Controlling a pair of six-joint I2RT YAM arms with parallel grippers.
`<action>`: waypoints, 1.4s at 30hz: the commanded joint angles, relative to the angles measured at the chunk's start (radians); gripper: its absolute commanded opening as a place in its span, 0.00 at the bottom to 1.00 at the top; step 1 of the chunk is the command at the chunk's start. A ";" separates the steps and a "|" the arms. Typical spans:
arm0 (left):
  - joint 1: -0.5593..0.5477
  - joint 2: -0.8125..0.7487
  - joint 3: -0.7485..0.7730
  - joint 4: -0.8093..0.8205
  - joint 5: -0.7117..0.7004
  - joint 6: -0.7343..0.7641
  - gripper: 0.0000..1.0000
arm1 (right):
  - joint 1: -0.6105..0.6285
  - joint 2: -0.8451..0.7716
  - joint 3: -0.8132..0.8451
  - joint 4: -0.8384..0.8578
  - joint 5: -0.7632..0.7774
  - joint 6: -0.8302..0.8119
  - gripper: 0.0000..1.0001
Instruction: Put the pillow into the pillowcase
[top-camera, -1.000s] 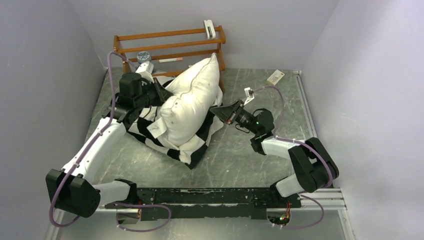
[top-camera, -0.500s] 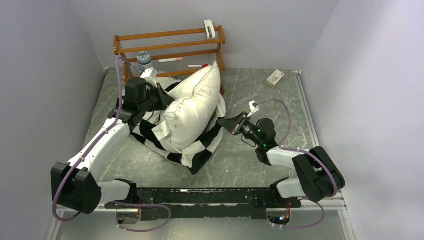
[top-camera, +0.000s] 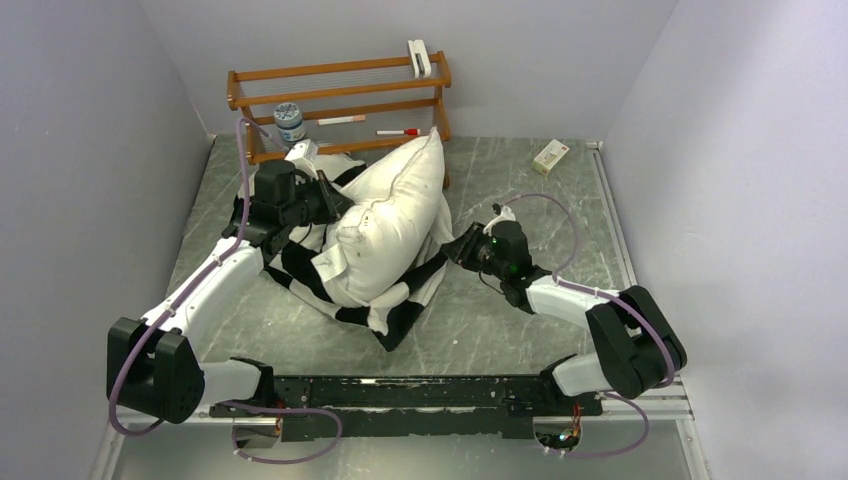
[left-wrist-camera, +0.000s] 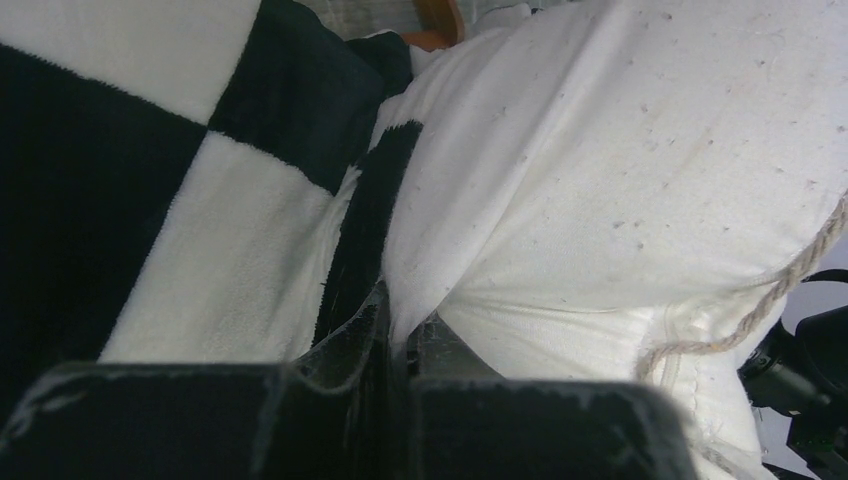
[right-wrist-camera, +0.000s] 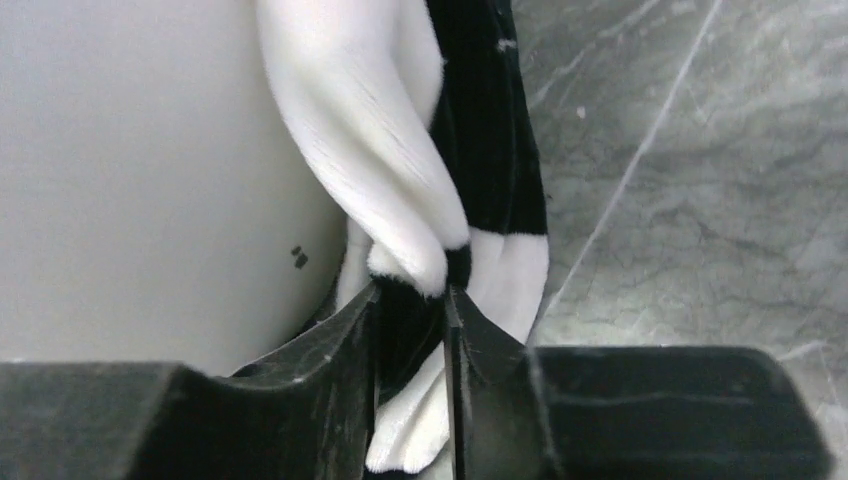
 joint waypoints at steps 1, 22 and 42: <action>0.034 0.038 -0.037 -0.095 -0.151 0.038 0.05 | 0.048 -0.019 0.092 -0.182 0.135 -0.087 0.35; 0.030 0.027 -0.036 -0.100 -0.144 0.039 0.05 | 0.162 0.164 0.225 -0.031 0.359 -0.447 0.63; -0.008 0.040 -0.069 -0.107 -0.192 0.092 0.05 | -0.109 0.009 0.239 0.292 -0.199 0.287 0.00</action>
